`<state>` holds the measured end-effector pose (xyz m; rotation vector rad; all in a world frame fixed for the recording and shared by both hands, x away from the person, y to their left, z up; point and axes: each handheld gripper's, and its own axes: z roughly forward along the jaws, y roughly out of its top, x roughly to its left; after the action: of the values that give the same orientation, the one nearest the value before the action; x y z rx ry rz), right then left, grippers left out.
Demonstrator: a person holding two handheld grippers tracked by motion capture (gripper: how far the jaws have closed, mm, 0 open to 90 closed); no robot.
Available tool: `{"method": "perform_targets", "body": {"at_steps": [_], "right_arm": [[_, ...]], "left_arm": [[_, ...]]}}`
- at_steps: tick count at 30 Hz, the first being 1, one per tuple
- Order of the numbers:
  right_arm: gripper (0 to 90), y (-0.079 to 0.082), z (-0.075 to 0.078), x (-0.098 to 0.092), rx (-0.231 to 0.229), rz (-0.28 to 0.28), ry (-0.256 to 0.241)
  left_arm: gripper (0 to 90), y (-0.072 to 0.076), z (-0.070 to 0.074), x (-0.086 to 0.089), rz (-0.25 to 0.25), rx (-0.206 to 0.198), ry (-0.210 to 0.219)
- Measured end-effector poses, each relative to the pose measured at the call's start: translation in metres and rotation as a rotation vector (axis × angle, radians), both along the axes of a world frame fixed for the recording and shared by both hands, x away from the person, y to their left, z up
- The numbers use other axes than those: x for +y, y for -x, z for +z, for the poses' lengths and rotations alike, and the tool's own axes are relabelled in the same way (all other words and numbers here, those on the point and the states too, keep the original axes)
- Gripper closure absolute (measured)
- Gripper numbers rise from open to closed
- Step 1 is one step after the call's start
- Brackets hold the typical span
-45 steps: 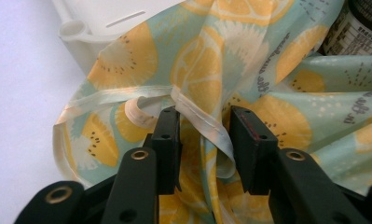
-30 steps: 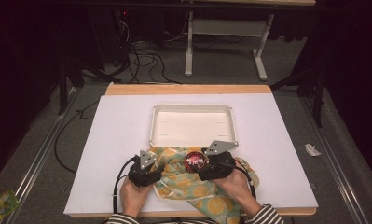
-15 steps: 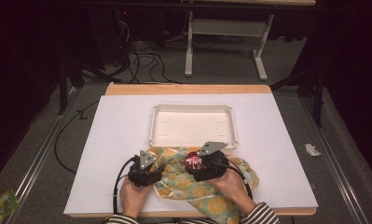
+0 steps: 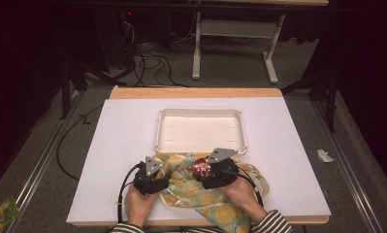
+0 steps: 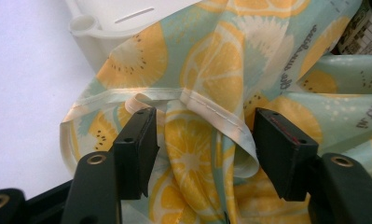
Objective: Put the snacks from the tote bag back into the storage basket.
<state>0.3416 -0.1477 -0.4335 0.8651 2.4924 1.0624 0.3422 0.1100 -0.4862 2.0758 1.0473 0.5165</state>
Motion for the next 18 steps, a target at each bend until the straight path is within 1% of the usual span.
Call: {"method": "perform_targets", "body": {"at_steps": [4, 7, 12, 18], "right_arm": [[25.5, 0.0006, 0.0014, -0.0001, 0.008, -0.002, 0.003], [25.5, 0.0016, 0.0030, -0.0003, 0.001, 0.003, 0.010], [25.6, 0.0013, 0.0040, -0.0008, -0.004, 0.007, 0.002], [25.6, 0.0025, 0.0064, -0.0032, 0.003, -0.001, -0.009]], "left_arm": [[40.4, -0.0002, 0.0000, 0.0002, -0.003, 0.001, 0.001], [40.4, 0.0000, -0.0001, -0.0001, -0.006, 0.001, 0.001], [39.8, 0.0002, -0.0003, -0.0003, -0.009, -0.003, 0.003], [38.8, 0.0007, -0.0001, -0.0006, -0.017, -0.005, -0.001]]}}
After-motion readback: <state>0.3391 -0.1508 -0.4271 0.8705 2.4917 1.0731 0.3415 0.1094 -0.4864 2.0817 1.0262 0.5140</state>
